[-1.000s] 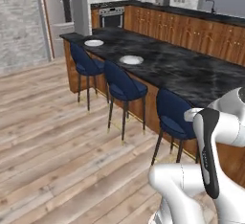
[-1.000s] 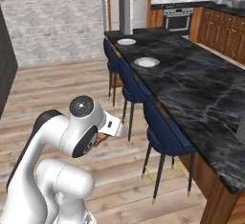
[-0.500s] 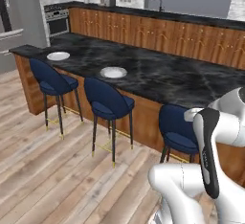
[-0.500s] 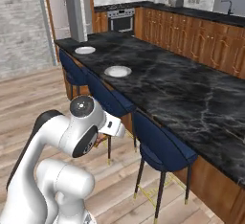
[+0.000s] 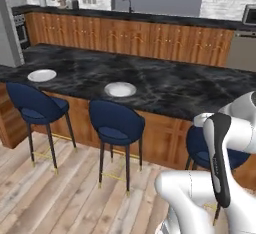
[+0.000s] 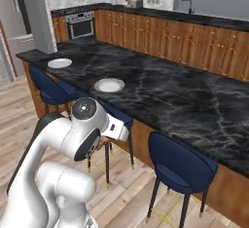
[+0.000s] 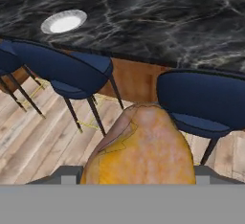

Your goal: Take the chicken drumsticks from the pan and place one on each plate on the dining counter.

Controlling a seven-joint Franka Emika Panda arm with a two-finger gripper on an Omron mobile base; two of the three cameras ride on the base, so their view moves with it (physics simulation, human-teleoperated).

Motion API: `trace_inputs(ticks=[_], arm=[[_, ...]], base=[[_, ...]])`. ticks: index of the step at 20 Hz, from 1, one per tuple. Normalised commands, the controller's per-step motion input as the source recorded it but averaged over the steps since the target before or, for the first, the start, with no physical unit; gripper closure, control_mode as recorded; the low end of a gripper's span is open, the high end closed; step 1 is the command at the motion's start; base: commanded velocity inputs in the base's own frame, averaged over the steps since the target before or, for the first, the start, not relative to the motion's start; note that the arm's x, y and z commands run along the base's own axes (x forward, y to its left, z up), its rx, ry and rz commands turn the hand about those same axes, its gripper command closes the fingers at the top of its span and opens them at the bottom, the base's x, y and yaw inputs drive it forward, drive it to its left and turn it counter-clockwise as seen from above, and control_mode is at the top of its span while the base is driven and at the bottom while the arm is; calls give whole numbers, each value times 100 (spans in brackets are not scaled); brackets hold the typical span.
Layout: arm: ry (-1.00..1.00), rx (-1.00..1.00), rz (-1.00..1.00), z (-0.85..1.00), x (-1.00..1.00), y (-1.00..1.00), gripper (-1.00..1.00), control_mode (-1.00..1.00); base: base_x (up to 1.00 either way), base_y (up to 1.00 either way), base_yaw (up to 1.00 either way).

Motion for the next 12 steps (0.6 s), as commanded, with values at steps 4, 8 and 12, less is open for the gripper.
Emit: trace_inputs(ticks=[4,8,12], arm=[[0,0,0,0,0,0,100,100],[0,0,0,0,0,0,100,100],[0,0,0,0,0,0,100,100]], base=[[83,100,-37],[85,100,-35],[86,90,-29]])
